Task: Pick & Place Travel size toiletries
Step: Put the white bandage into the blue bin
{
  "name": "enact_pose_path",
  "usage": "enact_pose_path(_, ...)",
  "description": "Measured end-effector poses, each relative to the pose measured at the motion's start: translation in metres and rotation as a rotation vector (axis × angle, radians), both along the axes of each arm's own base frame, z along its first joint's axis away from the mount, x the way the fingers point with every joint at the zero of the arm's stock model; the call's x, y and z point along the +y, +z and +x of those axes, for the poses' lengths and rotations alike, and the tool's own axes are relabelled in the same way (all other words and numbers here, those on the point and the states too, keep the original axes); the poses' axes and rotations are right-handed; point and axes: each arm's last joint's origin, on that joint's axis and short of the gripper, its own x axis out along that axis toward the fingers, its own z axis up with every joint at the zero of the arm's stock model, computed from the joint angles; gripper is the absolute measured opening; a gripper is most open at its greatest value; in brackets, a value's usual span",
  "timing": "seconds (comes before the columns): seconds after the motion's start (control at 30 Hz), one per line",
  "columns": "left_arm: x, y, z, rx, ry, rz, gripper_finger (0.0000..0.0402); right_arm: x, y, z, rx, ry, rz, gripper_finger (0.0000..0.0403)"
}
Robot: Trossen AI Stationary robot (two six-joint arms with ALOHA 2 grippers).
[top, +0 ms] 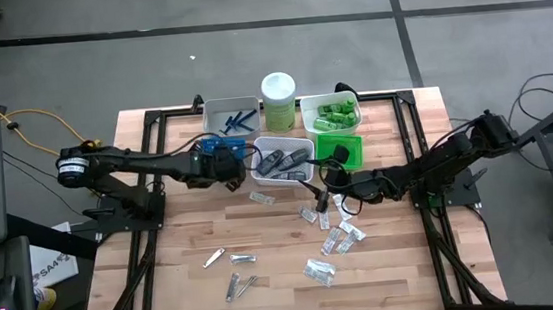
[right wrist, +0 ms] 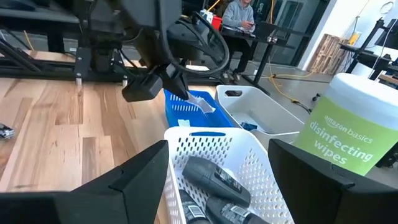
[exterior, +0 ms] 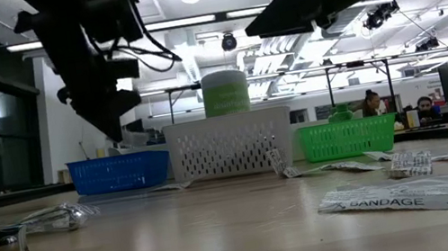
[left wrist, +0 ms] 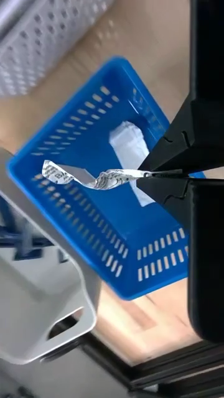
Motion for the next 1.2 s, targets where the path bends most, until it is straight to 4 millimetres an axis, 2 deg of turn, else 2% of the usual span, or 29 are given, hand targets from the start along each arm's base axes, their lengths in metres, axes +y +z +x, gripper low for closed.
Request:
enact_pose_path(0.27,0.017,-0.002,-0.005,0.019,0.027,-0.088,0.0012,0.006,-0.003,-0.002,0.026,-0.024,-0.014,0.027)
enact_pose_path(0.6,0.016,-0.002,-0.005,0.022,0.034,-0.088,0.0104,0.008,-0.007,-0.004,0.062,-0.025,0.014,0.027)
enact_pose_path(0.73,0.016,0.0,-0.006,0.022,0.04,-0.064,0.0125,0.006,-0.006,-0.011,0.095,-0.038,0.06,0.027)
enact_pose_path(0.97,-0.008,0.015,-0.008,-0.058,-0.001,0.033,0.0121,0.012,-0.003,-0.04,0.256,0.013,0.141,0.027)
enact_pose_path(1.2,-0.036,0.019,-0.006,-0.094,-0.087,0.08,0.012,0.011,-0.019,-0.06,0.546,0.171,0.309,0.027)
